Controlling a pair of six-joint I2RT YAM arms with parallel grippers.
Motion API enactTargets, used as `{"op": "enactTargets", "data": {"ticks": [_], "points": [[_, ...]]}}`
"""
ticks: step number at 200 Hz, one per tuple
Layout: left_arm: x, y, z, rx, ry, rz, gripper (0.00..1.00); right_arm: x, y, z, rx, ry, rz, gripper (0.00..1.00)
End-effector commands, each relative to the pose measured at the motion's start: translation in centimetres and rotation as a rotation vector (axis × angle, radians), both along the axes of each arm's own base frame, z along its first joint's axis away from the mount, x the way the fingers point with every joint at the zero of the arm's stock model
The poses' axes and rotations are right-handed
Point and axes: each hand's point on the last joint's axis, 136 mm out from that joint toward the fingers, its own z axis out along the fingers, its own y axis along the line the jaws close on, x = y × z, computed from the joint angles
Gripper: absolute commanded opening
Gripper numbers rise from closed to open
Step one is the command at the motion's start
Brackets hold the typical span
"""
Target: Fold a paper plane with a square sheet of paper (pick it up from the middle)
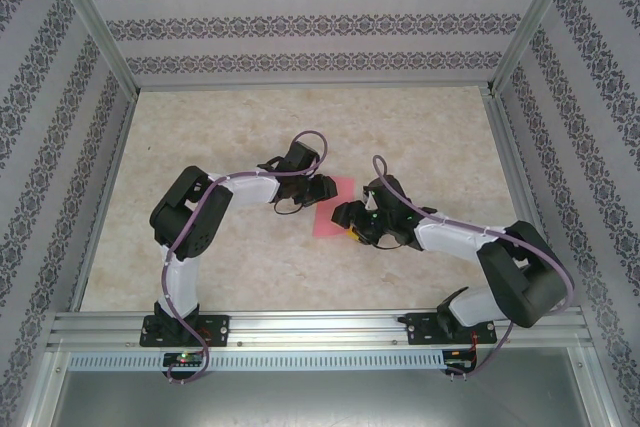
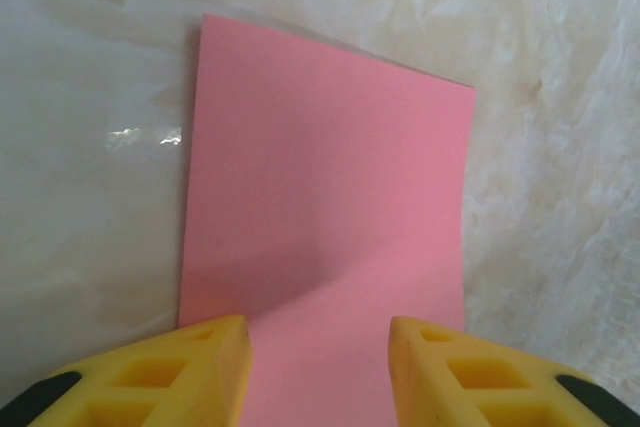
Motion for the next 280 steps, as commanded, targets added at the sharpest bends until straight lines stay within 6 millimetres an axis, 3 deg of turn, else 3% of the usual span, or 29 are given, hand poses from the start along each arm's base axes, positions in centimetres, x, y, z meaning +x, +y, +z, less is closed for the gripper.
{"op": "enactTargets", "data": {"ticks": [1,27,41,53,92,113,137,166,219,280], "points": [[-2.6,2.7,-3.8,0.104,0.127,0.031,0.43,0.7,-0.5,0.6,0.015,-0.033,-0.043,0.51],[-2.7,2.4,-3.4,0.080,0.126,0.020,0.43,0.7,-0.8,0.4,0.009,-0.021,-0.059,0.32],[-2.6,1.3,-2.1,0.026,0.108,-0.012,0.43,0.7,-0.9,0.3,-0.001,-0.009,-0.063,0.15],[-2.3,0.4,-0.7,-0.011,0.088,-0.054,0.44,0.7,-1.0,0.3,-0.012,-0.003,-0.063,0.07],[-0.3,-1.3,4.0,-0.077,-0.042,-0.130,0.45,0.1,-1.7,-0.7,-0.079,0.077,-0.049,0.00],[0.5,-1.4,4.9,-0.075,-0.085,-0.145,0.46,-0.7,-2.1,-1.0,-0.114,0.110,-0.012,0.00],[1.0,-1.1,4.3,-0.033,-0.102,-0.144,0.46,-1.8,-2.6,-1.2,-0.157,0.138,0.037,0.00],[1.0,-0.3,2.1,0.042,-0.074,-0.143,0.45,-2.2,-2.8,-1.6,-0.160,0.154,0.055,0.00],[0.4,0.5,-0.9,0.102,-0.009,-0.144,0.44,1.1,-0.7,0.0,-0.086,0.062,0.042,0.00],[0.4,1.0,-1.8,0.138,0.001,-0.138,0.43,3.6,1.3,1.1,-0.065,-0.013,0.082,0.00]]}}
